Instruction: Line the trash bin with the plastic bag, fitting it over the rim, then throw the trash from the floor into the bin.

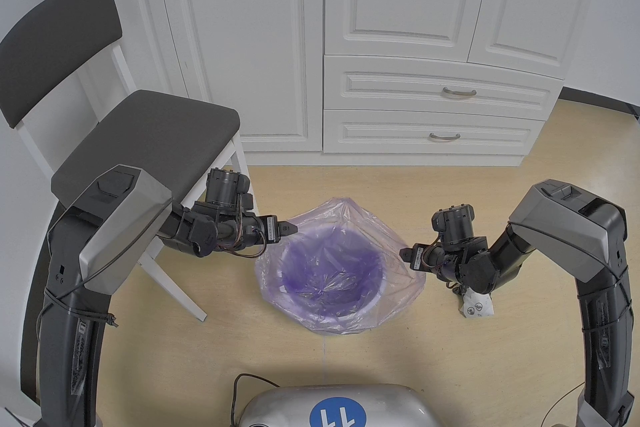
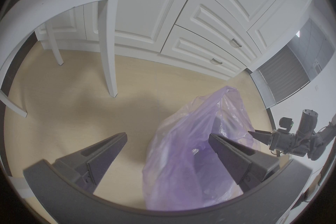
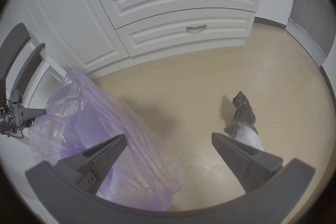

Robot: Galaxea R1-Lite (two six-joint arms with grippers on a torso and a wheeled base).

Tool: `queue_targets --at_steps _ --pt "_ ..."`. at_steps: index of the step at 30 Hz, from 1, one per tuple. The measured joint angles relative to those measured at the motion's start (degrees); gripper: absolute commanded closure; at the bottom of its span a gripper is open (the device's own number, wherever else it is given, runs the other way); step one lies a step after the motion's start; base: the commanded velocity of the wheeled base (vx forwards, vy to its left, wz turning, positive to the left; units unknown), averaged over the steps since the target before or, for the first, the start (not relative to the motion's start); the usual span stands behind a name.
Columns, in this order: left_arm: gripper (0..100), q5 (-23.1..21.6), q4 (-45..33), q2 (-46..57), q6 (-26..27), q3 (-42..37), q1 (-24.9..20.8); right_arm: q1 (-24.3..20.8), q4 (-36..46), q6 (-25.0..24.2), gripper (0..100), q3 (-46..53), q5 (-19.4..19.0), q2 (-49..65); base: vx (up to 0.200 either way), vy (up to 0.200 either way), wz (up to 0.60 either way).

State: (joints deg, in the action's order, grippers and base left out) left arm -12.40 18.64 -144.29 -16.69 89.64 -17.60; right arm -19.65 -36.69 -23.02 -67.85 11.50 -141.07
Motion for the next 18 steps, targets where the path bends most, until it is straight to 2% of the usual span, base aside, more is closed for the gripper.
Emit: queue_targets --at_steps 5,11,14,18 --pt "0 -3.12 -2.58 -0.45 3.58 1.05 2.43 0.39 -0.5 -1.06 0 -2.27 -0.06 -2.18 0.0 0.0 0.0" --pt "0 -3.67 -2.96 -3.58 4.6 4.49 3.8 0.61 -0.52 -4.07 0 -6.42 -0.01 -4.94 0.0 0.0 0.0" --pt "0 -2.62 -3.36 -5.33 4.49 6.89 3.89 0.69 -0.44 -5.01 0 -8.3 0.0 -6.17 0.0 0.0 0.0" --pt "0 1.56 -3.58 -7.7 3.67 10.74 3.96 0.69 -0.2 -6.29 0 -10.75 0.13 -7.67 0.0 0.0 0.0"
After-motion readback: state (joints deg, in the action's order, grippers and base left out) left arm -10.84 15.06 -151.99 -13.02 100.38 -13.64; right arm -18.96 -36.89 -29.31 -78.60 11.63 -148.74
